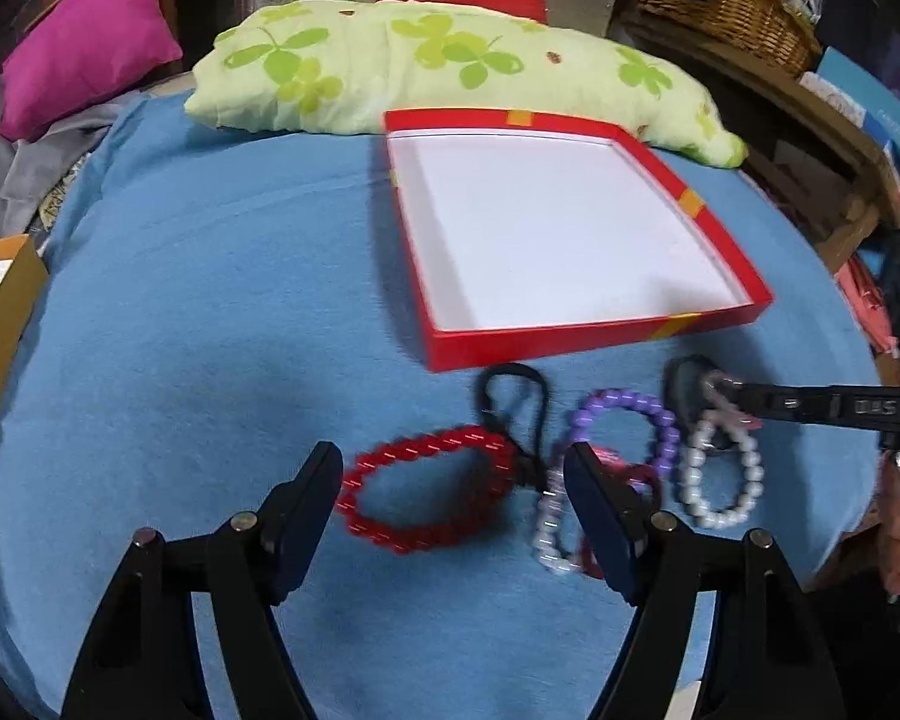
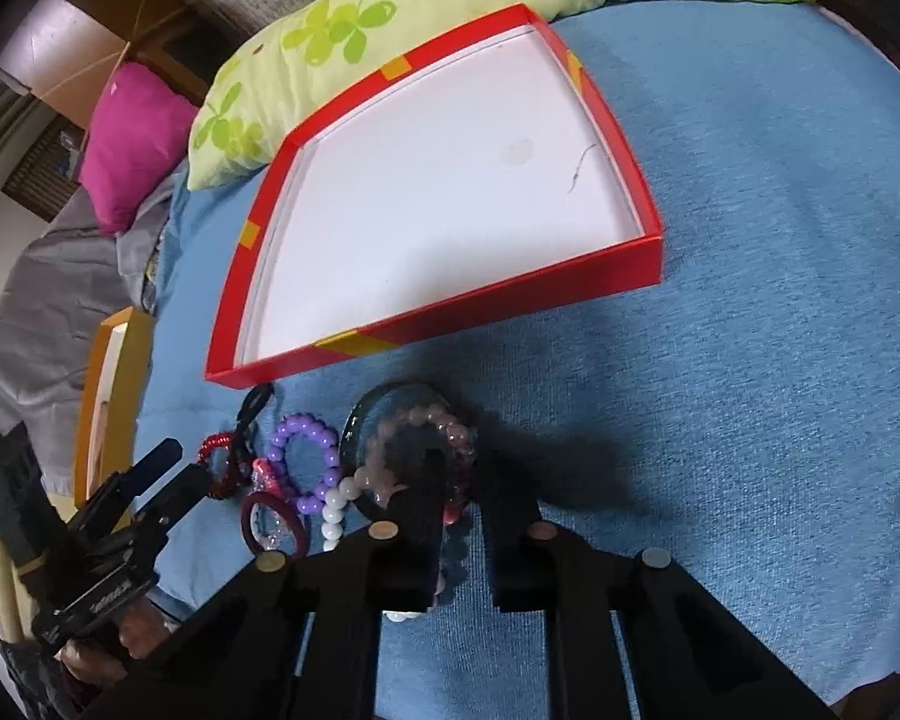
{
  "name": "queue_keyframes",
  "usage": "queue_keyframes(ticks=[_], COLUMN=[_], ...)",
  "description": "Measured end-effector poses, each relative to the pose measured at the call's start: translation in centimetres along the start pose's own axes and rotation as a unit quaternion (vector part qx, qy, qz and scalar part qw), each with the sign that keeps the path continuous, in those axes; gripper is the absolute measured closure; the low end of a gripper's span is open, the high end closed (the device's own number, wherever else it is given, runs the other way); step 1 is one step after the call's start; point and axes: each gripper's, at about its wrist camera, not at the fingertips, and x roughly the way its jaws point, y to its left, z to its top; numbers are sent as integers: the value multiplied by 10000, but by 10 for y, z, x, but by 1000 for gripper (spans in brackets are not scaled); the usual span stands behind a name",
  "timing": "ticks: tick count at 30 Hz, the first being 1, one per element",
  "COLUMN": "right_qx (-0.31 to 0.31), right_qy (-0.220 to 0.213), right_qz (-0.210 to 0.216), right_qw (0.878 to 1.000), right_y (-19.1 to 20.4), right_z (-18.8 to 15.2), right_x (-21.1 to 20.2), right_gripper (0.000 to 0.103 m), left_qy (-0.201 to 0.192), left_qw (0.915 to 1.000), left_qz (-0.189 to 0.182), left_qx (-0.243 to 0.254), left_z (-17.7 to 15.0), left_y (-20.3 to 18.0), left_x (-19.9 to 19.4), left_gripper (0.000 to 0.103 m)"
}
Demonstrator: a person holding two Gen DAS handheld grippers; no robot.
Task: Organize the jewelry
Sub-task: 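Grasp the pink-clear bead bracelet with the right tool while the left tool grasps the red bead bracelet, then carry both bracelets into the red tray and open both tools to release them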
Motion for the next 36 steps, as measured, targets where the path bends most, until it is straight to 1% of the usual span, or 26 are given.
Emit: queue_keyframes(ticks=[1,2,4,6,12,14,16,17,18,19,20,23,26,29,32,36], right_qx=[-5,-24,-61,-56,23,28,10,-20,-68,-127,-169,-170,-43,64,138,235], right_qy=[-76,-112,-178,-234,-452,-546,-615,-665,-733,-813,-901,-1164,-1415,-1583,-1600,-1496], right_qz=[10,8,120,181,375,537,692,779,866,955,1048,1226,1445,1455,1394,1383], right_qw=[10000,9999,9998,9995,9983,9971,9957,9947,9935,9920,9903,9855,9793,9766,9771,9787], right_y=[-1,-2,-4,-7,-18,-20,-18,-16,-13,-9,-6,0,1,1,-2,0], right_z=[1,2,3,4,4,4,4,4,4,4,5,10,19,36,51,65], right_x=[-3,-5,-11,-15,-32,-39,-43,-45,-48,-51,-54,-59,-63,-58,-47,-30], right_gripper=[91,94,94,94,94,94,94,94,94,94,94,94,94,94,94,94], left_qy=[7,11,51,73,149,225,151,112,93,95,93,61,-81,-316,-672,-1178], left_qw=[10000,10000,9999,9999,9998,9995,9991,9987,9985,9985,9986,9983,9982,9979,9958,9903], left_qz=[33,42,-12,-59,41,32,89,80,38,8,-42,-43,-14,-104,-230,-493], left_qx=[8,23,89,104,144,210,385,493,547,534,516,578,595,557,584,555], left_z=[0,-1,-3,-5,-10,-11,-10,-10,-9,-8,-8,-7,-4,4,16,33], left_y=[4,7,13,19,28,28,22,19,17,17,18,16,14,14,12,5], left_x=[0,0,1,1,7,16,19,19,20,20,21,21,15,1,-20,-45], left_gripper=[30,41,54,54,54,54,56,66,72,83,92,94,94,94,94,94])
